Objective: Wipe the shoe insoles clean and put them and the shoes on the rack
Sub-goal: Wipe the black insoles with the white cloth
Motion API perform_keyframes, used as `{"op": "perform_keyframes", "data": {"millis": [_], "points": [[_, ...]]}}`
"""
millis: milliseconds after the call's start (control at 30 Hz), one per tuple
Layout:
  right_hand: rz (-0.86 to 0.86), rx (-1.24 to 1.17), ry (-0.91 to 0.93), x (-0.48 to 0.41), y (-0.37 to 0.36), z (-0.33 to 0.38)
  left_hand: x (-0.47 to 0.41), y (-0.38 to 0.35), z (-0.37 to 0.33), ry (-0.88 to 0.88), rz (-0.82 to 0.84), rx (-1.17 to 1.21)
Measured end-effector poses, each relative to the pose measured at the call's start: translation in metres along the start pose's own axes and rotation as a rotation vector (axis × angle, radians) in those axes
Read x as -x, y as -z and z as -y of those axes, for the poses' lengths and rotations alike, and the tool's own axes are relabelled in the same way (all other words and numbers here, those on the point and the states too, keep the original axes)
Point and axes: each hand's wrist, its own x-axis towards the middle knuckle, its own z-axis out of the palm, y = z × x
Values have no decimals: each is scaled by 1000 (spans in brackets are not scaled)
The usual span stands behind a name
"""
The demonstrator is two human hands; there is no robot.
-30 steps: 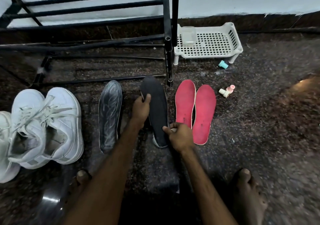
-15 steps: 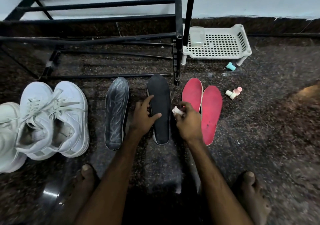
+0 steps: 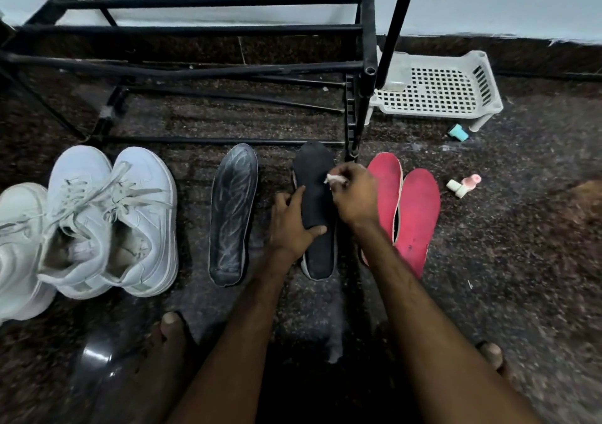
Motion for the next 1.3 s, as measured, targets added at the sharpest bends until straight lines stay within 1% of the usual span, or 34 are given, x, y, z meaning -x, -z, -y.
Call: {"op": "perform_keyframes", "data": {"millis": [100,233,300,367,400,433,500,533,567,633,700,733,767,800,833,867,900,967,1067,1167,1233,1300], "points": [[21,-15,47,-6,-12,10,1,0,-2,20,-10,-8],[120,95,174,9,-29,1,2,-2,-4,17,-31,19],[129,83,225,20,-33,-1,2,-1,-4,20,-42,38],[148,31,224,28,-34,1,3,0,-6,29,-43,44],[139,-22,171,31,-34,1,3,2,-7,29,-28,58],[105,-103,72,32,-33,1,4,5,-6,27,1,77],[17,-380,-183,34,-32,3,6,16,1,19,55,109],[-29,-512,-288,33,-30,3,7,23,5,9,49,125],[-66,-600,-348,33,-29,6,8,33,9,0,2,145],[-61,-745,-424,32,-27,17,11,56,19,26,-209,121],[-31,-855,-485,34,-30,29,14,80,29,147,-450,-5],[-23,-882,-506,36,-33,32,17,91,34,246,-517,-69],[-15,-894,-523,39,-36,33,20,98,40,354,-520,-124],[-1,-904,-539,44,-37,34,25,102,45,442,-473,-172],[24,-914,-559,49,-38,34,29,102,49,492,-411,-206],[57,-930,-579,55,-37,34,33,100,53,500,-353,-212],[98,-942,-592,61,-35,35,37,98,58,486,-311,-185],[188,-933,-597,72,-28,36,41,97,62,470,-264,-60],[234,-870,-596,82,-16,39,48,99,62,474,-269,282],[245,-858,-588,91,1,56,68,105,39,382,-250,617],[285,-722,-511,96,15,73,83,110,17,286,-252,703],[342,-550,-371,101,32,89,98,115,-1,204,-202,750]]}}
